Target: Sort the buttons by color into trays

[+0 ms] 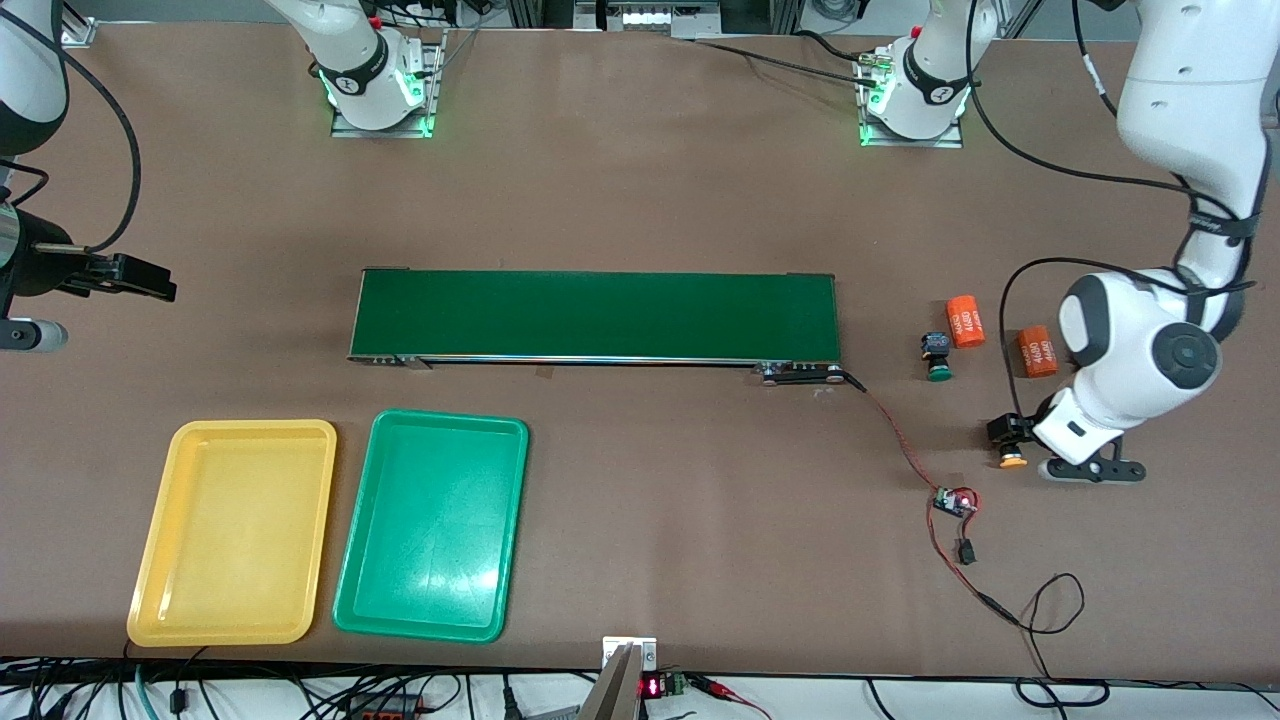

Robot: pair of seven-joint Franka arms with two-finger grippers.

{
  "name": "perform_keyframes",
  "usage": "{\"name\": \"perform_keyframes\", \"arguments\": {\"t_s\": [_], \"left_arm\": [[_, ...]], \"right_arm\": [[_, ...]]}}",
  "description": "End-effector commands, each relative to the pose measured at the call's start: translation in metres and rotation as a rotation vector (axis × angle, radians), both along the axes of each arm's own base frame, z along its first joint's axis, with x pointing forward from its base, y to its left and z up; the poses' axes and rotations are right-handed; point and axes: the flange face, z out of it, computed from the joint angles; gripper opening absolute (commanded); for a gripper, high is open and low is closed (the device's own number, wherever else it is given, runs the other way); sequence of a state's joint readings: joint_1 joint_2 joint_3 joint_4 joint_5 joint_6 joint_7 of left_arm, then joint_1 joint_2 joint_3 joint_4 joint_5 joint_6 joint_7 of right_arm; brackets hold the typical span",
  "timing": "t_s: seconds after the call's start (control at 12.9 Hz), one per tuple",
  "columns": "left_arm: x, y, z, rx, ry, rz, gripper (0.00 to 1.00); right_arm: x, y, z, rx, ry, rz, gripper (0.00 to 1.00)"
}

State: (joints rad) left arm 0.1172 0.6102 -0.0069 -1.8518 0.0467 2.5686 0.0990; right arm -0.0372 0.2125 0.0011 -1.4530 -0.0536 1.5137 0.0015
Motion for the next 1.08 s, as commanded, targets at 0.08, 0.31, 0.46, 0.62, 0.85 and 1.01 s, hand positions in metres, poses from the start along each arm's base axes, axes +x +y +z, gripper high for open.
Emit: {"name": "perform_keyframes", "arguments": {"t_s": [0.08,0.31,0.46,0.62,0.85,1.01], "left_arm": [[-0.017,0.005,-0.022,-0.005,-0.002,0.016,0.77],[-0.016,0.007,-0.017,-0.005,-0.006,0.016,0.35],[-0.013,0.003,0.003,-0.007,0.013,0.010,0.20],[-0.012,-0.007,0.029,-0.011,0.032,-0.006,0.17],[-0.024,-0.062,0.085,-0.037,0.137,-0.075,0.18],[-0.042,-0.131,0.110,-0.059,0.218,-0.097,0.19]], "right_arm": [[-0.006,0.002,0.000,-0.010,0.007,0.012,1.00],[-0.006,0.003,0.000,-0.010,0.008,0.015,1.00],[-0.006,0.000,-0.002,-0.009,0.013,0.012,1.00],[-0.006,0.001,0.000,-0.006,0.012,0.026,1.00],[-0.006,0.001,0.000,-0.006,0.014,0.026,1.00],[-0.007,0.000,0.000,-0.006,0.017,0.024,1.00]]}}
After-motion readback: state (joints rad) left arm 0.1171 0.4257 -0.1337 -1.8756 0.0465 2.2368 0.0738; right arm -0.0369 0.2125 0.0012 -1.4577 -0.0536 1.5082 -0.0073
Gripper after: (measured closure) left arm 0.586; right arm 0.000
